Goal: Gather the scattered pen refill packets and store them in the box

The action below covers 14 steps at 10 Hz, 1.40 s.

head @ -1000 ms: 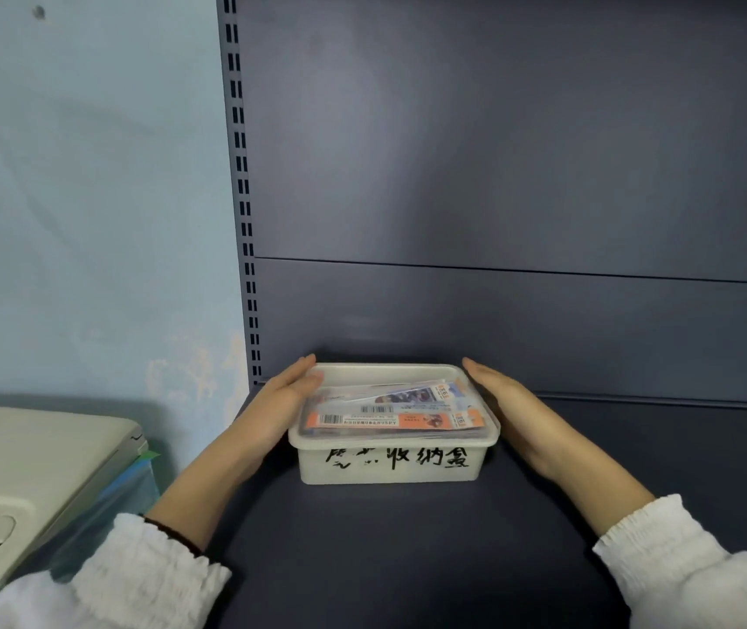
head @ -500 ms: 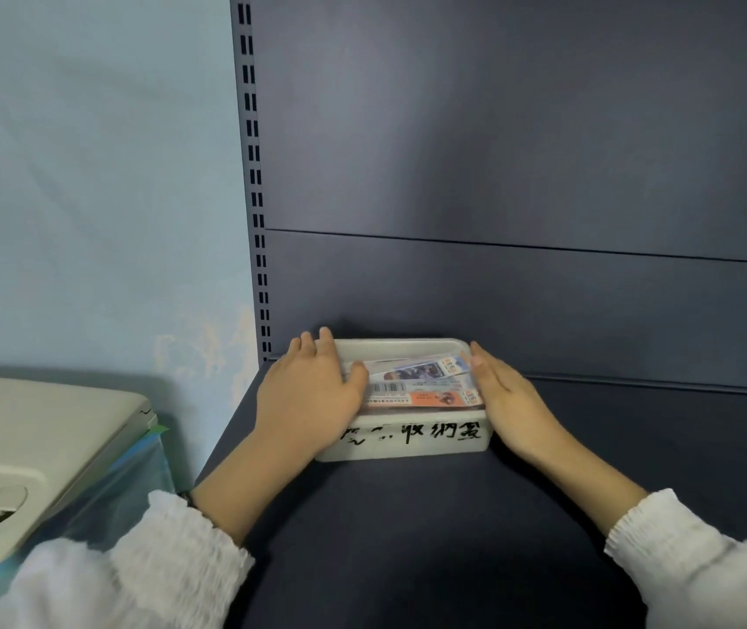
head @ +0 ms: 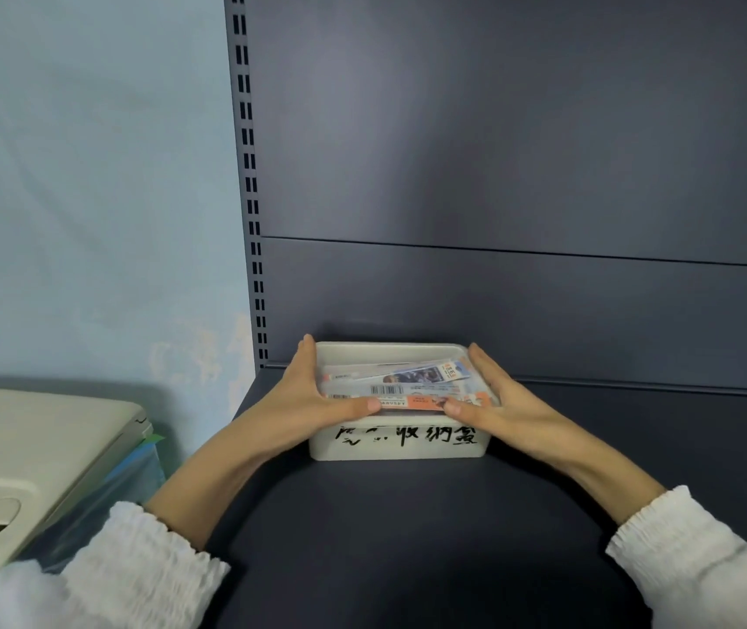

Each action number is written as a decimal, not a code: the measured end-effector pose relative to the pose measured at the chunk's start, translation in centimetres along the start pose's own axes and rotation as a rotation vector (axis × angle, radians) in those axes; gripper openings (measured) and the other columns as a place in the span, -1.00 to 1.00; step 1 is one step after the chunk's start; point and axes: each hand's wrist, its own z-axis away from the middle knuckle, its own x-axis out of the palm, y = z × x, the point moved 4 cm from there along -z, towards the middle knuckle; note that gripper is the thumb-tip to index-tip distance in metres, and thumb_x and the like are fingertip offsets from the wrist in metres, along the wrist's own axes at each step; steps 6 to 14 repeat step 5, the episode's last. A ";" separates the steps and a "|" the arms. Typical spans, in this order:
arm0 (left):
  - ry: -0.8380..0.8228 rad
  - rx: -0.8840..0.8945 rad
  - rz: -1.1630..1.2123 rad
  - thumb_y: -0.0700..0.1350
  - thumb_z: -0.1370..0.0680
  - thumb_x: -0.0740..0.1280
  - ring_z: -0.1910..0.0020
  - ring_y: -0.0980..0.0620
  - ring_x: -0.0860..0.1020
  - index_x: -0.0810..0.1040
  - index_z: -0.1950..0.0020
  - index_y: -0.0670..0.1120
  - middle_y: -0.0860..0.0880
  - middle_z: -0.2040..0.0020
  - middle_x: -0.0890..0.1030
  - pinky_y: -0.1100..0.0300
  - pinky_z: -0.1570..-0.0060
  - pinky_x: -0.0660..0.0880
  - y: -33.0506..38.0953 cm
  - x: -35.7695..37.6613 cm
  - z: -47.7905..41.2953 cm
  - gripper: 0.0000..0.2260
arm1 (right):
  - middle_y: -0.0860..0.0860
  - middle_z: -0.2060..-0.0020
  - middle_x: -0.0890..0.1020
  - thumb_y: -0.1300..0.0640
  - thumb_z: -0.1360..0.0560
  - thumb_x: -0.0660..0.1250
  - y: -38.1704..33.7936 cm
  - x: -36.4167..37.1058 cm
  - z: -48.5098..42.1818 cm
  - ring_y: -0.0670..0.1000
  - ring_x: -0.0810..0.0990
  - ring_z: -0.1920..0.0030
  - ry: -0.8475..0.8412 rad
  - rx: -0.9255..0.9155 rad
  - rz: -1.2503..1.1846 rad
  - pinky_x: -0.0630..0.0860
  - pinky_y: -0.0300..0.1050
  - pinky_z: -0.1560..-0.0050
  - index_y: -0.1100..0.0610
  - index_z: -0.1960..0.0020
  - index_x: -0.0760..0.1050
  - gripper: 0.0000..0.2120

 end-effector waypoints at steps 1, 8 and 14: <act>0.004 0.034 -0.027 0.05 -0.41 0.49 -0.19 0.49 0.34 0.16 -0.44 0.11 0.45 -0.23 0.21 0.42 -0.22 0.25 0.5 0.1 -0.3 -0.28 | -0.16 -0.55 -0.02 -0.26 -0.29 0.37 -0.5 -0.2 0.0 -0.28 0.01 -0.45 -0.002 -0.003 0.172 -0.01 -0.33 -0.39 0.01 -0.56 -0.05 0.01; 0.264 0.104 0.159 0.22 -0.54 0.24 -0.49 0.07 0.22 0.07 -0.57 -0.08 0.09 -0.54 0.20 0.08 -0.46 0.16 1.3 -2.0 0.2 -0.28 | -0.12 -0.56 0.01 -0.46 -0.30 0.19 -1.9 -0.7 0.8 -0.08 0.00 -0.55 0.057 -0.007 0.117 0.01 0.03 -0.54 -0.12 -0.55 -0.01 -0.07; 0.264 0.104 0.159 0.22 -0.54 0.24 -0.49 0.07 0.22 0.07 -0.57 -0.08 0.09 -0.54 0.20 0.08 -0.46 0.16 1.3 -2.0 0.2 -0.28 | -0.12 -0.56 0.01 -0.46 -0.30 0.19 -1.9 -0.7 0.8 -0.08 0.00 -0.55 0.057 -0.007 0.117 0.01 0.03 -0.54 -0.12 -0.55 -0.01 -0.07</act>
